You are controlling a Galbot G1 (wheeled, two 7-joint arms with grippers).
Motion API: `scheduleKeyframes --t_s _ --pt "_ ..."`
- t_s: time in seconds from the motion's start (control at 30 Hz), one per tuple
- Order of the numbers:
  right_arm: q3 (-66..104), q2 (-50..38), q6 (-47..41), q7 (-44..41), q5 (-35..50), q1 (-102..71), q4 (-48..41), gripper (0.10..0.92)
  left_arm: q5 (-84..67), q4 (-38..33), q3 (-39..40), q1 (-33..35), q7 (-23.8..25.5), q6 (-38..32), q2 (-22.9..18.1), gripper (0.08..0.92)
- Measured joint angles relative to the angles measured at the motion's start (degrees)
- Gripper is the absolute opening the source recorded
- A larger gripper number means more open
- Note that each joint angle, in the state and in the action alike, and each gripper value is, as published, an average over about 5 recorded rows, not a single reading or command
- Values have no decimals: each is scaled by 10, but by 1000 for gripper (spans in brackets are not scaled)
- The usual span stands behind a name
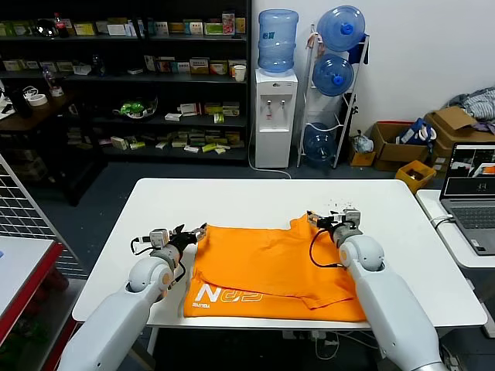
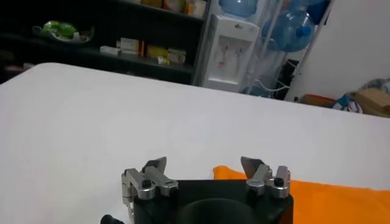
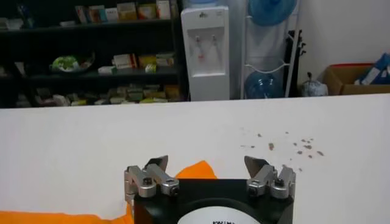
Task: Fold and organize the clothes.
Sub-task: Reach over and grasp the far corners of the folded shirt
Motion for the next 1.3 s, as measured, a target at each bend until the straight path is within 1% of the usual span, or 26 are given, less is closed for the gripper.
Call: scheduleKeyframes --t_s 0.17,0.27,0.33,0.4,0.53,1.03,1.1,1.17,1.3 --pt "-8 7 -4 -3 -7 15 -31 818 1 25 11 -15 4 6 -8 822" --pt "-11 11 -4 -5 -11 22 -45 798 1 34 17 -20 8 10 -12 813" --pt "-12 12 -5 -6 -11 25 -52 765 1 40 21 -24 11 12 -14 798" --pt "-14 13 -6 -7 -12 27 -57 713 2 46 23 -28 13 13 -16 764" --pt "-16 12 -9 -8 -11 27 -60 601 3 53 30 -33 16 14 -18 664" --pt "-14 11 6 -10 2 16 -51 168 0 58 42 -40 24 17 -28 230" --pt "-12 10 12 -9 6 12 -44 133 0 55 40 -38 23 16 -28 170" --pt "-10 6 16 -6 10 7 -33 125 0 52 37 -35 21 15 -26 121" --pt "-4 -4 19 4 22 -12 1 124 -1 35 30 -27 14 14 -19 92"
